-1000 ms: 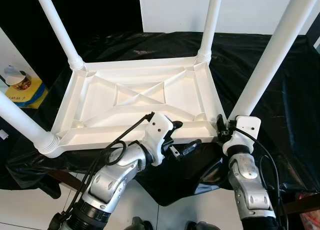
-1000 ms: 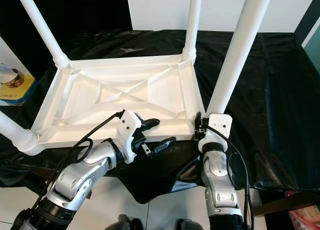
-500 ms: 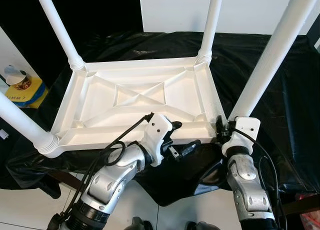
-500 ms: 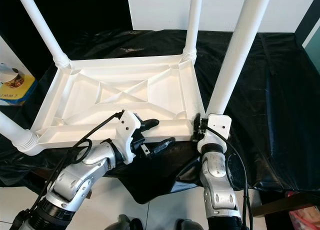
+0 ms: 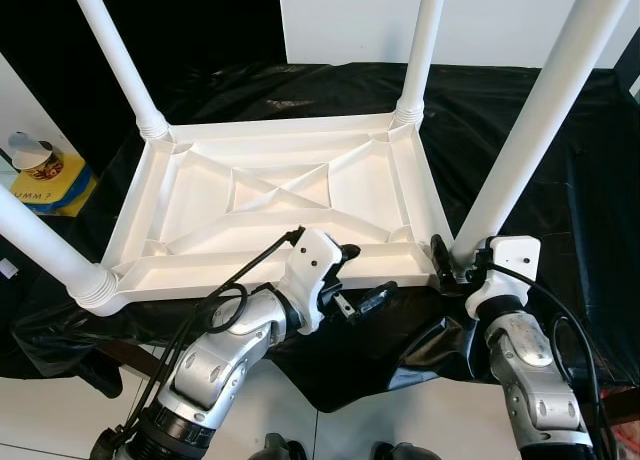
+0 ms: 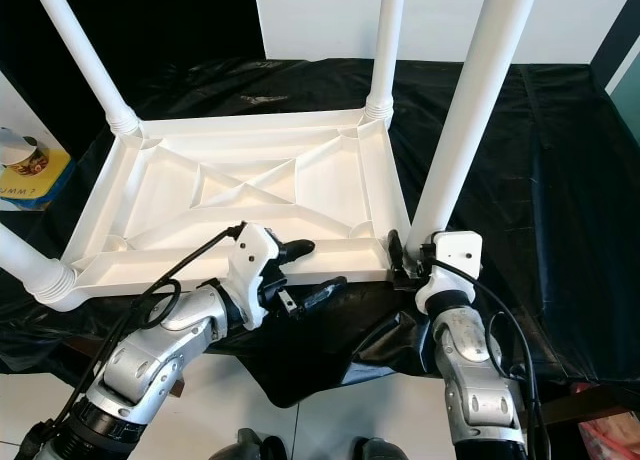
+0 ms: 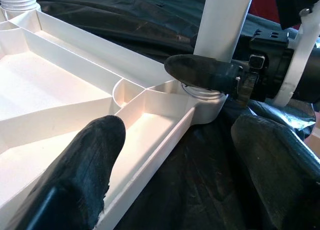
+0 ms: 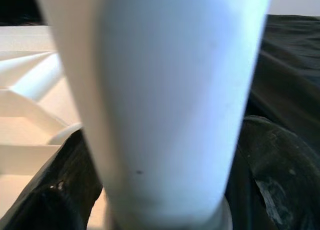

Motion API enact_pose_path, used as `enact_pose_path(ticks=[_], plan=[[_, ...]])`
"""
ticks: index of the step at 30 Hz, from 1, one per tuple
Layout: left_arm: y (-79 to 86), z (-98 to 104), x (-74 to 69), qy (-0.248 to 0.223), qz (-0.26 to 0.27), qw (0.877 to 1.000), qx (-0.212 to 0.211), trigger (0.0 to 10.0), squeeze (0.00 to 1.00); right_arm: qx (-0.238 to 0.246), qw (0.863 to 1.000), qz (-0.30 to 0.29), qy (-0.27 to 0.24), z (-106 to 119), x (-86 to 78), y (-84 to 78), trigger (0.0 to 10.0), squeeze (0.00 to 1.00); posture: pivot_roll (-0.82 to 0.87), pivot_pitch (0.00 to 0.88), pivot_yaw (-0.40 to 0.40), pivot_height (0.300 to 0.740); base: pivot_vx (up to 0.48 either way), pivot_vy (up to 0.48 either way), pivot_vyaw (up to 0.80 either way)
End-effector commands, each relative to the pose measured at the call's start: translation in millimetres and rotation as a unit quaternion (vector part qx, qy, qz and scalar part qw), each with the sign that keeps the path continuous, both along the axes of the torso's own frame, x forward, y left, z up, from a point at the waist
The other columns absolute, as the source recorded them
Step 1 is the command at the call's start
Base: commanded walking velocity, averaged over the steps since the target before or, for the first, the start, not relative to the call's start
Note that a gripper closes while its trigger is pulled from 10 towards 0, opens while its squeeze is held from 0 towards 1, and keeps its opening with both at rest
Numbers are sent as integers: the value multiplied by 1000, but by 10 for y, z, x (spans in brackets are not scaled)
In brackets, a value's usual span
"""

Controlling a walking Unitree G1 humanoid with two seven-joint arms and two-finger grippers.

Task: Building children table

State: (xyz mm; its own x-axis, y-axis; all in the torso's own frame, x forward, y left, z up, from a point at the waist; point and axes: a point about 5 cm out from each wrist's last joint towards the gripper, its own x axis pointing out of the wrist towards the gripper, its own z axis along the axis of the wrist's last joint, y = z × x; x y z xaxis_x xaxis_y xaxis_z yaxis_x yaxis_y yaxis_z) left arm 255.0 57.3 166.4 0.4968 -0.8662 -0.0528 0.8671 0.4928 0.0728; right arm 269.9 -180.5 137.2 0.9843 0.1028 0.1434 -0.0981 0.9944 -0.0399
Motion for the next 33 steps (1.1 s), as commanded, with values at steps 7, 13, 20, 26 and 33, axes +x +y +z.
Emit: enact_pose_path(ticks=[7,13,20,26,33], plan=[[5,3,-40,5,-22,1000,5,10000,0,-28,994,107,-3,58,54,1,10000,0,-43,137,57,740,0,0,0],[0,14,-36,5,-22,1000,4,10000,0,-55,990,132,3,39,108,-39,10000,0,-39,139,55,740,0,0,0],[4,18,-46,6,-20,1000,2,10000,0,-62,990,129,10,-1,118,-96,0,0,-37,142,52,740,0,0,0],[-8,23,-46,6,-20,1000,1,10000,0,-47,994,97,17,-37,120,-150,10000,0,-41,147,53,740,0,0,0],[-16,16,-52,7,-21,1000,1,10000,0,-32,998,47,24,-60,105,-159,10000,0,-48,150,53,740,0,0,0]])
